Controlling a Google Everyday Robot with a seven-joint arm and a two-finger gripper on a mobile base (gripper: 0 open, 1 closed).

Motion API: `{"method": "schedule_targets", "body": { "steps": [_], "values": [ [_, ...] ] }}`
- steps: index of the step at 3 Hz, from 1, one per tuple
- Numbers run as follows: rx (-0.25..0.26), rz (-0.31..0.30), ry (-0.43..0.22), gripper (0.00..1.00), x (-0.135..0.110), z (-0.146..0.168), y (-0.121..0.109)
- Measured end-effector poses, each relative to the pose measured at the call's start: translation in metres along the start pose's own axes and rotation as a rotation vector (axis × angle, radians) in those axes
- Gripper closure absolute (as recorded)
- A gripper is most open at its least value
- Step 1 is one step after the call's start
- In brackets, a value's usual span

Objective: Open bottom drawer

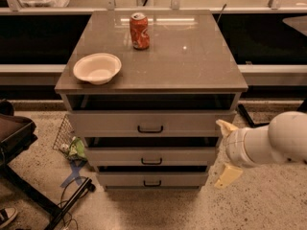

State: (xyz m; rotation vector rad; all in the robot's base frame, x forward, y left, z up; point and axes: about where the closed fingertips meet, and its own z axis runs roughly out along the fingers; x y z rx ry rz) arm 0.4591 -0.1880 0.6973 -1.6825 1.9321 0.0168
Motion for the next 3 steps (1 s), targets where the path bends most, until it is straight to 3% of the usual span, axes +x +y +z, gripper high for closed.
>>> {"method": "schedule_targets", "body": {
  "steps": [1,3],
  "values": [
    [-0.021,-0.024,-0.032,0.00,0.019,0.057,0.017],
    [-0.031,-0.098,-0.104,0.00,0.042,0.123,0.024]
  ]
}}
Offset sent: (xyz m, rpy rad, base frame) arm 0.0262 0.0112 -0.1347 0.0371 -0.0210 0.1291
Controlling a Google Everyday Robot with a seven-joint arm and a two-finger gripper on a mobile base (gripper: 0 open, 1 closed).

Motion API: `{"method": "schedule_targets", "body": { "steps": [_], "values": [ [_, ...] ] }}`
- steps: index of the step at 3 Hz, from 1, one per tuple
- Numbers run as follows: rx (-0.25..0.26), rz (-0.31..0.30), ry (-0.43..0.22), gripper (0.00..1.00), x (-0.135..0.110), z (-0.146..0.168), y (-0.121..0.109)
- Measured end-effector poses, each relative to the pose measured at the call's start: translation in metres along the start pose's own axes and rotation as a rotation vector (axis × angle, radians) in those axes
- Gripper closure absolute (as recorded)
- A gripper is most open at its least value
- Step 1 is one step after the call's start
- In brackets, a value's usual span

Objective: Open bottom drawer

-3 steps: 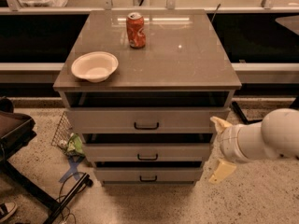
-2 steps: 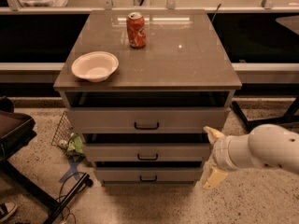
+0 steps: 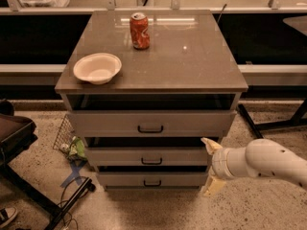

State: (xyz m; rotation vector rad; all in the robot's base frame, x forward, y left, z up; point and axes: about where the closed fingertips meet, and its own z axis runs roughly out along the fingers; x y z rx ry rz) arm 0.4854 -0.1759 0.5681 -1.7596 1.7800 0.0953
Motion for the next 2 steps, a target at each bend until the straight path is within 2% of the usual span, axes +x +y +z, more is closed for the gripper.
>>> {"method": "schedule_targets", "body": {
  "steps": [1,2],
  "values": [
    [-0.033,-0.007,-0.050,0.00,0.032,0.040,0.015],
    [-0.063,0.005,-0.066,0.00,0.053,0.061,0.026]
  ]
}}
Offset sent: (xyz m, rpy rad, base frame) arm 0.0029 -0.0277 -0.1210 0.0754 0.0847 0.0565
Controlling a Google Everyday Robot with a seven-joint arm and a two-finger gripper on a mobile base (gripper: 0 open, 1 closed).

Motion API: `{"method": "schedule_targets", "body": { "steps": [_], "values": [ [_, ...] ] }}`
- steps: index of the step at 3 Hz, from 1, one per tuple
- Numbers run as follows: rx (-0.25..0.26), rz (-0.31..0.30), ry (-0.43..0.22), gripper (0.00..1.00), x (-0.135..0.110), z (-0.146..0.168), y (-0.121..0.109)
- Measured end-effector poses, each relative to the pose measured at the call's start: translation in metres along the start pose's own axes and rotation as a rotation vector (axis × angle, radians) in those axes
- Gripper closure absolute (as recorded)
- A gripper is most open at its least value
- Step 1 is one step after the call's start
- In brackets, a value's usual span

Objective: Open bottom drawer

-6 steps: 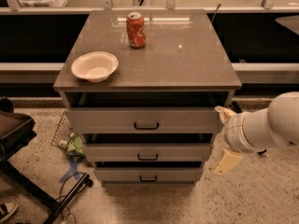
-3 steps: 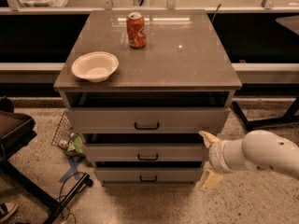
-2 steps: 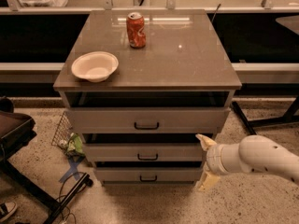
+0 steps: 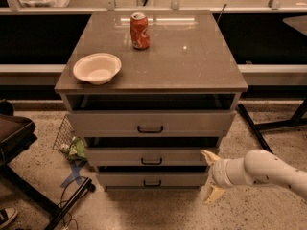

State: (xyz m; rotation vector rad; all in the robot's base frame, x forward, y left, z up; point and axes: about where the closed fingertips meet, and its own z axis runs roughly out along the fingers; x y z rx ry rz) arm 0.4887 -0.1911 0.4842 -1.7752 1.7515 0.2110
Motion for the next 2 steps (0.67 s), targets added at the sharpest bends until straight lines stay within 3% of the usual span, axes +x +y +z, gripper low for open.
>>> {"method": "schedule_targets", "body": {
  "steps": [1,2],
  "values": [
    [-0.041,0.043,-0.006,0.00,0.0244,0.0257,0.0167],
    [-0.048,0.038,-0.021,0.00,0.0230,0.0336,0.0200]
  ]
}}
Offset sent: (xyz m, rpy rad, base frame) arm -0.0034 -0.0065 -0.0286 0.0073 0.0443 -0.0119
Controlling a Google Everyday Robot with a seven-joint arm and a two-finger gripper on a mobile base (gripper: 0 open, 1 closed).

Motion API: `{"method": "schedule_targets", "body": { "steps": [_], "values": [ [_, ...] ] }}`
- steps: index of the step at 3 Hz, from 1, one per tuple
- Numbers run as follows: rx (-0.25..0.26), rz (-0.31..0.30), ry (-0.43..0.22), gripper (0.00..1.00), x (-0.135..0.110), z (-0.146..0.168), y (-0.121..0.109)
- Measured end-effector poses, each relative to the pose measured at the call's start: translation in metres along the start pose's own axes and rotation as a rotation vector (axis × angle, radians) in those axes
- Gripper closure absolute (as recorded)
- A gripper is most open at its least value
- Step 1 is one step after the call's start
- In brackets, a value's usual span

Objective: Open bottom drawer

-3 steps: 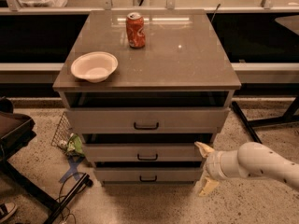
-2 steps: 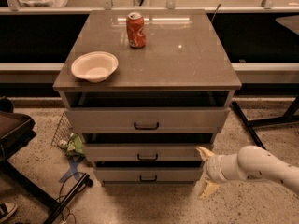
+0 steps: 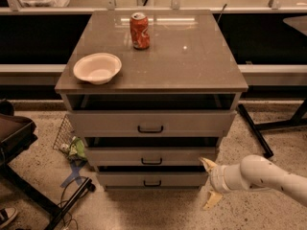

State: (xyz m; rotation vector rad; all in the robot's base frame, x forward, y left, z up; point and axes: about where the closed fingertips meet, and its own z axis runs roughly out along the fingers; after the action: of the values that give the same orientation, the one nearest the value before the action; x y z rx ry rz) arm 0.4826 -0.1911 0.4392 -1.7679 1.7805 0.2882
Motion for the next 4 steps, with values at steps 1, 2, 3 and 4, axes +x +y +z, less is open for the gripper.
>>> {"method": "schedule_targets", "body": {
  "steps": [1,2,3,4],
  "values": [
    [-0.019,-0.013,0.017,0.00,0.020,0.042,0.000],
    [-0.042,-0.018,0.045,0.00,0.047,0.093,-0.002],
    [-0.058,-0.025,0.067,0.00,0.072,0.125,-0.005],
    [-0.072,-0.017,0.084,0.00,0.094,0.145,-0.004]
  ]
}}
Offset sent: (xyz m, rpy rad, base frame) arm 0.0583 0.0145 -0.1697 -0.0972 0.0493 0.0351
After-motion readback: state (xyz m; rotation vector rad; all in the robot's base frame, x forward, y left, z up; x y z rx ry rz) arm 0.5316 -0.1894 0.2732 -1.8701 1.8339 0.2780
